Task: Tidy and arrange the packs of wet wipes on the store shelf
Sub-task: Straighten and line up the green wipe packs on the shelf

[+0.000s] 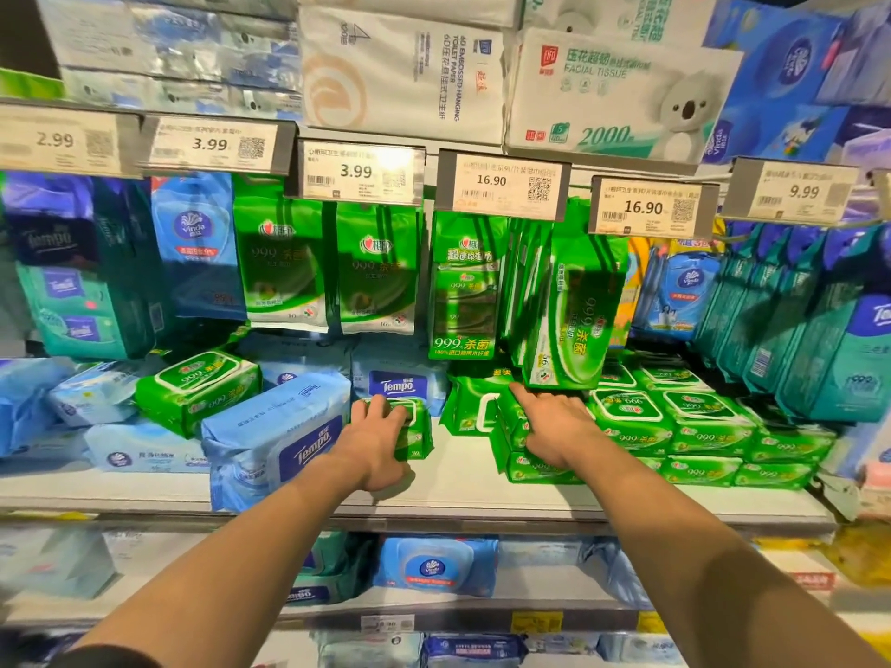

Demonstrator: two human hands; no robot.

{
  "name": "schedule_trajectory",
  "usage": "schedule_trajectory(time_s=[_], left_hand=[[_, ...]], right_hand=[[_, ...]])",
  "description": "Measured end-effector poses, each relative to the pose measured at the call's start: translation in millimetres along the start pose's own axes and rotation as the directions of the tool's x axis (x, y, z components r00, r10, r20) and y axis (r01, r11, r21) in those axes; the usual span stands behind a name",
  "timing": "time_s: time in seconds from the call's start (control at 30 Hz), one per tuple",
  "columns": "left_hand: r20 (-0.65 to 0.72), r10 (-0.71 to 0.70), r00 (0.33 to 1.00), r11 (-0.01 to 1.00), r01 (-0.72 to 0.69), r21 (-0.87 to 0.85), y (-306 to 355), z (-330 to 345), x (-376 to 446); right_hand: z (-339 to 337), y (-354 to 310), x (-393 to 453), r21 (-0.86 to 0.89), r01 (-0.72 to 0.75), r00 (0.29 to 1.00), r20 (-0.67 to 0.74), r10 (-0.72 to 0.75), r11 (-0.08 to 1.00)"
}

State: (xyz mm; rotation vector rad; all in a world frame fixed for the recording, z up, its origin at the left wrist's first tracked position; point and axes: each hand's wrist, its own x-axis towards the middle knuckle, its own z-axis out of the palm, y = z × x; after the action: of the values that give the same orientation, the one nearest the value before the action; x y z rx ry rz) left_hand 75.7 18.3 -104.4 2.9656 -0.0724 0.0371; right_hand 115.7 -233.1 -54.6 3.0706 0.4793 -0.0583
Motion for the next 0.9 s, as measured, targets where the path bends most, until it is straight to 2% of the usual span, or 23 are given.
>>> schedule_trajectory(time_s=[0.43,0.53,0.6,0.67,0.73,0.83,0.9], left_hand=[[-0.002,0.034,0.999,0.990,-0.034,-0.134,-18.8,-10.2,-22.2],[-0.028,0.064,0.998,0.987,-0.067,-0.143,-28.1,-11.5,-29.9],[-0.064,0.101,0.993,0.980,-0.111,-0.164,-33.8,-14.1,-35.0],[-0.145,0.140,0.980,0.969,-0.165,-0.184,-39.3,-20.0,-39.8],[-0.257,0.157,0.954,0.958,-0.211,-0.196,-46.9,-28.8,-44.4],[-0.375,0.132,0.918,0.963,-0.208,-0.170,-61.4,-46.3,-49.4],[-0.368,0.064,0.928,0.988,-0.111,-0.108,-69.9,-58.0,-52.2]], right_hand=[[14.9,-11.7,-15.4,-0.086,-0.044,0.988,-0.150,0.030,0.995],[19.8,-23.2,-23.8,-0.148,0.066,0.978,-0.188,-0.094,0.987],[19.6,-36.1,-27.7,-0.185,0.163,0.971,-0.145,-0.191,0.969],[15.8,-48.8,-24.5,-0.217,0.226,0.963,-0.098,-0.251,0.950],[10.3,-60.0,-13.7,-0.268,0.256,0.949,-0.113,-0.294,0.929],[4.5,-80.6,5.9,-0.150,0.304,0.939,-0.122,-0.322,0.941],[4.9,-96.1,17.8,-0.075,0.345,0.929,-0.114,-0.352,0.936]])
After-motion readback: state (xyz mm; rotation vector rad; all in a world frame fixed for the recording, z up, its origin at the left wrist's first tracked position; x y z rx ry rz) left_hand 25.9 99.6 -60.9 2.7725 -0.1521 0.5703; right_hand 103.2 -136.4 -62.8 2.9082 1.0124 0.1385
